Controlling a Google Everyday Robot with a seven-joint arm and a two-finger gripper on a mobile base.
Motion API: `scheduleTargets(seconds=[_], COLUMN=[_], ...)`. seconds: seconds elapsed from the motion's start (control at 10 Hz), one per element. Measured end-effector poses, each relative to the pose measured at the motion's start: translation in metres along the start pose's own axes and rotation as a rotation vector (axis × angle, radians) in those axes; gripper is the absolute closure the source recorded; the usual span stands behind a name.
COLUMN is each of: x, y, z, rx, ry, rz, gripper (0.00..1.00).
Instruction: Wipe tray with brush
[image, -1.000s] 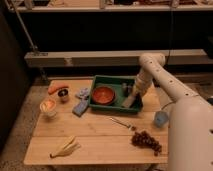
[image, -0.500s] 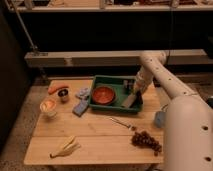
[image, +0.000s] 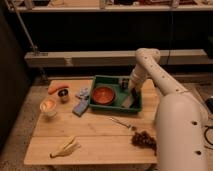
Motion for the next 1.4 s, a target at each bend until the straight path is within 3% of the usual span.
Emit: scheduleTargets(seconds=[0.4, 0.9, 1.4], x=[-0.003, -0.027, -0.052], y=[-0.017, -0.019, 0.014], z=[0.01, 0.012, 0.009], rx=[0.015, 0.012, -0.019], ry=[-0.02, -0.035, -0.051], rz=[-0.032, -0.077, -0.063], gripper=[1.0, 1.0, 1.0])
